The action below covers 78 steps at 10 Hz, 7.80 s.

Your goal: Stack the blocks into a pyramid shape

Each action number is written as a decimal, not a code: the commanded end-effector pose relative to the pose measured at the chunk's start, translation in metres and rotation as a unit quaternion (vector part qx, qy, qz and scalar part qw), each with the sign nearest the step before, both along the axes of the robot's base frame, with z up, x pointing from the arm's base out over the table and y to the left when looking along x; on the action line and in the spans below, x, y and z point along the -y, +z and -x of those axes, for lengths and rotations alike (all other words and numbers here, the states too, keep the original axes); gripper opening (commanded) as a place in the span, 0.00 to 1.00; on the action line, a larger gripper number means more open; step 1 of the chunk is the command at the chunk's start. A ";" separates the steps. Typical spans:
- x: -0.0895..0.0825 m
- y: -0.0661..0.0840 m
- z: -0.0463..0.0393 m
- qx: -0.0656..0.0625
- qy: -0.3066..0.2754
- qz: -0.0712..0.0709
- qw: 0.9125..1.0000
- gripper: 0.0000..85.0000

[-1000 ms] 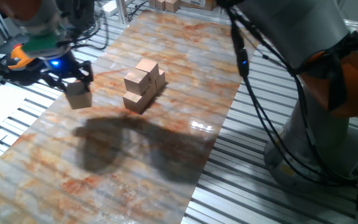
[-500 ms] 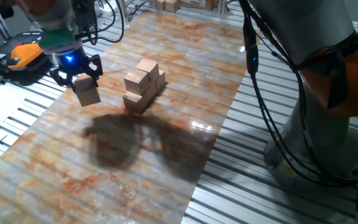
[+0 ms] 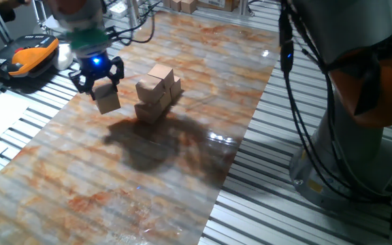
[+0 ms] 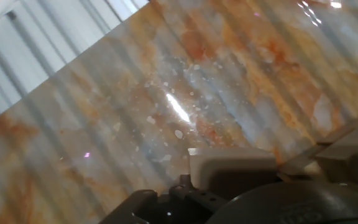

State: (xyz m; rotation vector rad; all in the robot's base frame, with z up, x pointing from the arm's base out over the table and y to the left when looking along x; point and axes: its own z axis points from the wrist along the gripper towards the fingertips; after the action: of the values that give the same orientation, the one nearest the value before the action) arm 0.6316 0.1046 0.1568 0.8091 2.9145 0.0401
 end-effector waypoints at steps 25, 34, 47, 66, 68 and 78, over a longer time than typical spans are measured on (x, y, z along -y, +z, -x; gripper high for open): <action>0.025 0.044 0.0338 -0.044 0.239 0.024 0.970 0.00; 0.055 0.043 0.0432 -0.044 0.256 0.032 0.965 0.00; 0.095 0.038 0.0534 -0.039 0.265 0.029 0.963 0.00; 0.118 0.031 0.0587 -0.030 0.294 0.034 0.955 0.00; 0.118 0.031 0.0587 -0.030 0.294 0.034 0.955 0.00; 0.118 0.031 0.0587 -0.034 0.294 0.033 0.955 0.00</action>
State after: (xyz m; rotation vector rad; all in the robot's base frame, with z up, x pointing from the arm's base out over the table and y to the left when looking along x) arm 0.5728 -0.0138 0.1876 -0.0914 3.0832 -0.0337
